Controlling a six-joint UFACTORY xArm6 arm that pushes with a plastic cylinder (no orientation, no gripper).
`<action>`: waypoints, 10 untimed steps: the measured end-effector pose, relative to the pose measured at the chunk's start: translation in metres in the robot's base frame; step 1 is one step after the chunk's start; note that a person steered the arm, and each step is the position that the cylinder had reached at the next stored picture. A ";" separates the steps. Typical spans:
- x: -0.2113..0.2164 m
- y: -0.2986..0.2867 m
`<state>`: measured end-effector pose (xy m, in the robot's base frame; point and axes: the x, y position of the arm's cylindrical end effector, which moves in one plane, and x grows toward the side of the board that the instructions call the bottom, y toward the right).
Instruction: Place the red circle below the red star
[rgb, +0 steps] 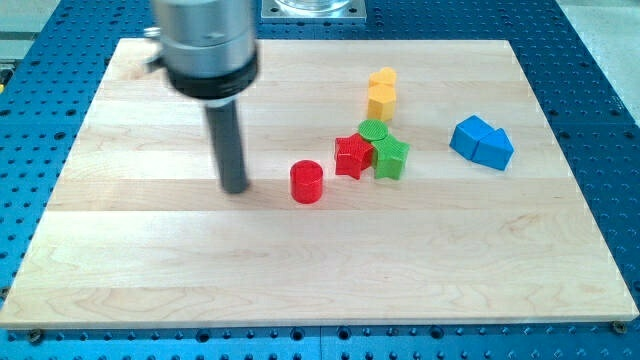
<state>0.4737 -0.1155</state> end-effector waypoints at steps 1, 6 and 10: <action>0.010 0.018; -0.012 0.129; 0.066 0.129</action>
<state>0.5398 0.0138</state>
